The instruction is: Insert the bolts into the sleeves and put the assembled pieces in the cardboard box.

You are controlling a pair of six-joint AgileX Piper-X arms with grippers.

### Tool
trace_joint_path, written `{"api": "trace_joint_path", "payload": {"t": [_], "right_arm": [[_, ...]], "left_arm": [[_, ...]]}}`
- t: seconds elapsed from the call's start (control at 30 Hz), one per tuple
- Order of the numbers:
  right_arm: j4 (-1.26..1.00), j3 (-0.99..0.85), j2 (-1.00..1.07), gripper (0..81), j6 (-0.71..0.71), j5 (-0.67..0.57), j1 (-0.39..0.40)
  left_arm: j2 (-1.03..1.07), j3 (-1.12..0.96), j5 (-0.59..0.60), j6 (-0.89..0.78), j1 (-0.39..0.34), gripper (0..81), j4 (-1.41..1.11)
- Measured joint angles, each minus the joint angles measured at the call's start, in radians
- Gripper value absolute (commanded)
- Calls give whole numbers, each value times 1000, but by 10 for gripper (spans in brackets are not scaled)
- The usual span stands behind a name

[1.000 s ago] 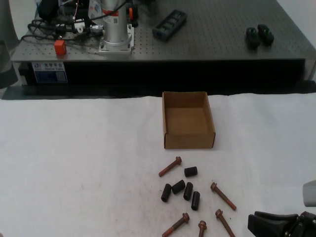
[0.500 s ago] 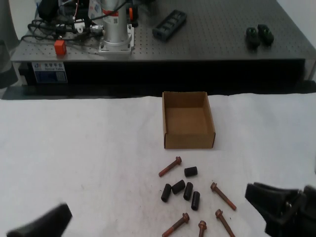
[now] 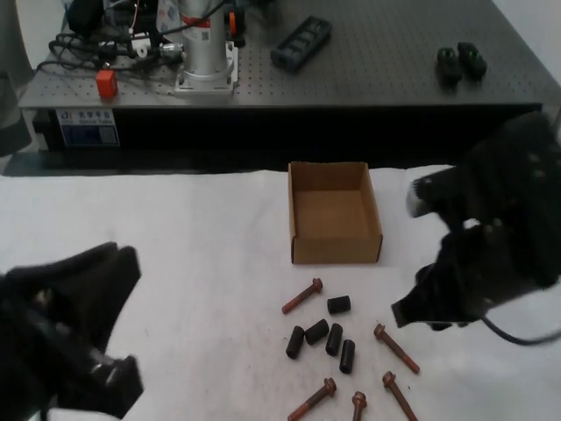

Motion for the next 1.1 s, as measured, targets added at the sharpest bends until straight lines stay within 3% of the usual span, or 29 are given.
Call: {"api": "trace_joint_path", "payload": {"t": [0.07, 0.23, 0.7, 0.8, 1.0, 1.1], "right_arm": [[10, -25, 59, 272, -2, 0, 0], [56, -129, 239, 272, -40, -7, 0], [105, -208, 369, 260, -112, -11, 13], [109, -208, 369, 209, -117, -11, 15], [106, -208, 369, 29, -119, -13, 15], [106, -208, 371, 3, -119, -13, 15]], "left_arm": [[32, -54, 0, 17, 0, 349, 59], [197, -224, 18, 29, 0, 300, 325], [214, -243, 46, 29, 0, 285, 369], [214, -243, 45, 29, 0, 285, 369], [218, -243, 66, 29, 0, 285, 370], [247, -243, 127, 31, 0, 285, 370]]}}
